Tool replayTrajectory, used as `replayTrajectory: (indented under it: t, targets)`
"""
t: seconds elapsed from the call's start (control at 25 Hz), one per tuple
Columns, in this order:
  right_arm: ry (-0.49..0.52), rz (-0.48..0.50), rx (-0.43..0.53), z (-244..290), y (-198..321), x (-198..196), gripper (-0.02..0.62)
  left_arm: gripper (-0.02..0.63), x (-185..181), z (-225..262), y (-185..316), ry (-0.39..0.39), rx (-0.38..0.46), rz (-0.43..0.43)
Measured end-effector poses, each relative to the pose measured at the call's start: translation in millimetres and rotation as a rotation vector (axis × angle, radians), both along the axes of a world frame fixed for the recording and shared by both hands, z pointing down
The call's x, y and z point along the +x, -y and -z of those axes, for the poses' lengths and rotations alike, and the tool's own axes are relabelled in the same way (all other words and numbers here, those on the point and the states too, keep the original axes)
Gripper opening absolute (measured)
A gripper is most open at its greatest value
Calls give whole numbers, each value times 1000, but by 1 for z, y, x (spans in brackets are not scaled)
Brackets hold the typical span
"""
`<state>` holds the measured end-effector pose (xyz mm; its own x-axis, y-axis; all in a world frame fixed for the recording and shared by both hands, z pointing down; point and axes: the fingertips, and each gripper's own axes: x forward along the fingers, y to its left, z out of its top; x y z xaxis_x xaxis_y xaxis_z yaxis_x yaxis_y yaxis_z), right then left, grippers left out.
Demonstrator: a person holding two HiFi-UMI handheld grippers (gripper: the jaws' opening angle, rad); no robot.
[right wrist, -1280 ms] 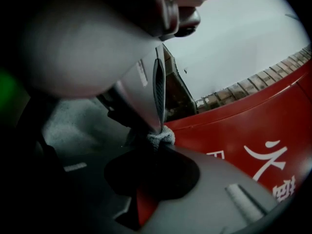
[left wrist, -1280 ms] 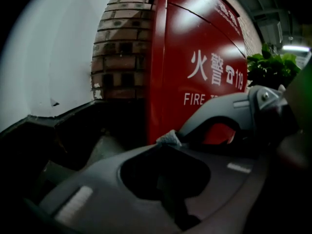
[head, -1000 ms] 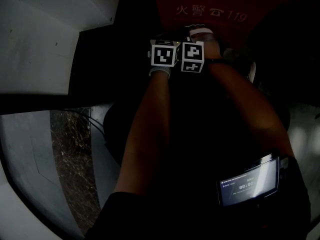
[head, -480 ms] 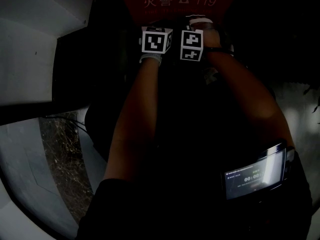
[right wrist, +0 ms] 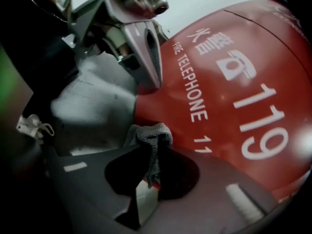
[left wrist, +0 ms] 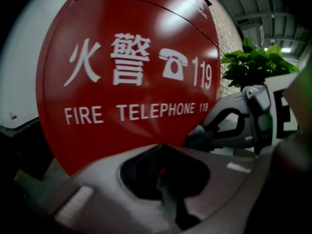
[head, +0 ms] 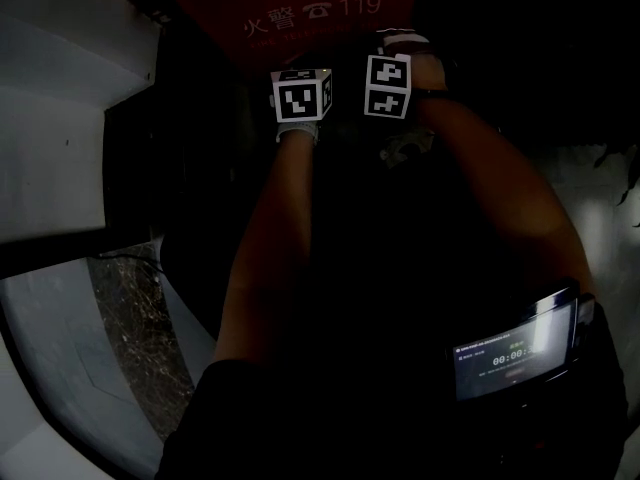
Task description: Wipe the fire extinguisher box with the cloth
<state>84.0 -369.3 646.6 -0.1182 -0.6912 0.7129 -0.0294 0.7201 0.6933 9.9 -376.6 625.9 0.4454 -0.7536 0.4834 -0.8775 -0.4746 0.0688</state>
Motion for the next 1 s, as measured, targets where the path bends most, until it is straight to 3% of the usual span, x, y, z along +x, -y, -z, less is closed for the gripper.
replayTrajectory:
  t: [0.32,0.52,0.72,1.0]
  targets:
    - [-17,-24,3,4,0,27,34,2,61,11,-11,1,15,-71]
    - [-36,-49,-6,4,-2,45,35,2,79,21,-18,7,22,-105]
    - [-2,-15,49,42,-8,39,35,2,67,61,-28,-16,60,-113]
    - [54,85,166,158,-40,18,35,2,36,178,-51,-96,141,-83]
